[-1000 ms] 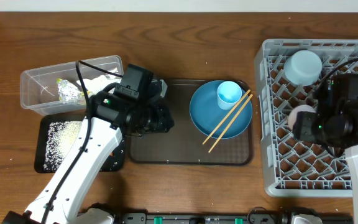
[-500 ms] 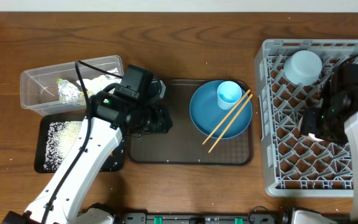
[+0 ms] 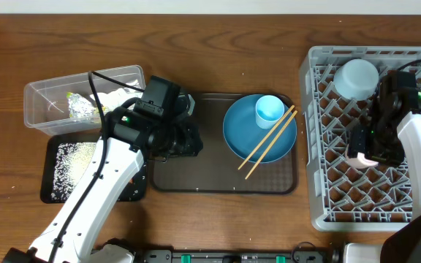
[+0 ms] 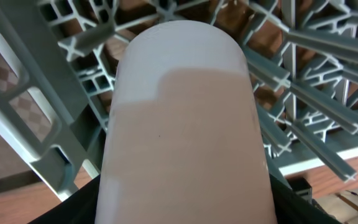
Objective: Sort waste into correct bins and load items into the dishwasher rack
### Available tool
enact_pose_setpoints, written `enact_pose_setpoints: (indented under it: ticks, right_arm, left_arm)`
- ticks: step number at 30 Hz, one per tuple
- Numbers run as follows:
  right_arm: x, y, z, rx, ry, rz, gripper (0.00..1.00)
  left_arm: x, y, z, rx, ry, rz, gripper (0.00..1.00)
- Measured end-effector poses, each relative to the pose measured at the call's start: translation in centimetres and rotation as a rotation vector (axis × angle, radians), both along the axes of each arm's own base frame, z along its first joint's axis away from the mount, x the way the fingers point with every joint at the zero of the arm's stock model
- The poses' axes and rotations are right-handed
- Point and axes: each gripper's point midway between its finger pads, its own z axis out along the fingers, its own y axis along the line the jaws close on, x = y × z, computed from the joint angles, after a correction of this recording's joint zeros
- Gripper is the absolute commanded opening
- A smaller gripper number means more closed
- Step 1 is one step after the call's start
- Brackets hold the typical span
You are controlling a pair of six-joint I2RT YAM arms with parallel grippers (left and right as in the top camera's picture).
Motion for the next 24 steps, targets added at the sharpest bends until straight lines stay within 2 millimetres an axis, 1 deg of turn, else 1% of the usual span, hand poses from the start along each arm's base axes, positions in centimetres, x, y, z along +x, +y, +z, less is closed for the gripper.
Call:
enact_pose_setpoints:
  ticks: [6, 9, 10, 12, 20, 22, 24]
  right_arm:
    - [0.3, -0.1, -0.4, -0.002, -0.014, 0.0, 0.37]
    - [0.2, 0.0, -0.7, -0.001, -0.009, 0.0, 0.4]
    - [0.1, 0.0, -0.9, -0.001, -0.007, 0.0, 0.42]
    - [0.1, 0.0, -0.9, 0.0, -0.005, 0.0, 0.51]
    - [0.0, 0.1, -1.0, 0.004, -0.002, -0.005, 0.75]
    - [-0.1, 0.1, -1.0, 0.006, 0.0, -0.006, 0.78]
    - [-0.1, 0.1, -1.0, 0.007, 0.0, -0.007, 0.79]
  left_arm:
    - [0.0, 0.0, 0.0, 0.0, 0.0, 0.0, 0.31]
    - [0.0, 0.0, 0.0, 0.0, 0.0, 0.0, 0.31]
    - [0.0, 0.0, 0.0, 0.0, 0.0, 0.0, 0.31]
    - [0.0, 0.0, 0.0, 0.0, 0.0, 0.0, 0.31]
    - [-0.1, 0.1, -0.1, 0.003, 0.007, 0.0, 0.32]
    - [-0.2, 0.1, -0.1, 0.003, 0.008, 0.0, 0.32]
    - [-0.2, 0.1, -0.1, 0.003, 0.008, 0.0, 0.32]
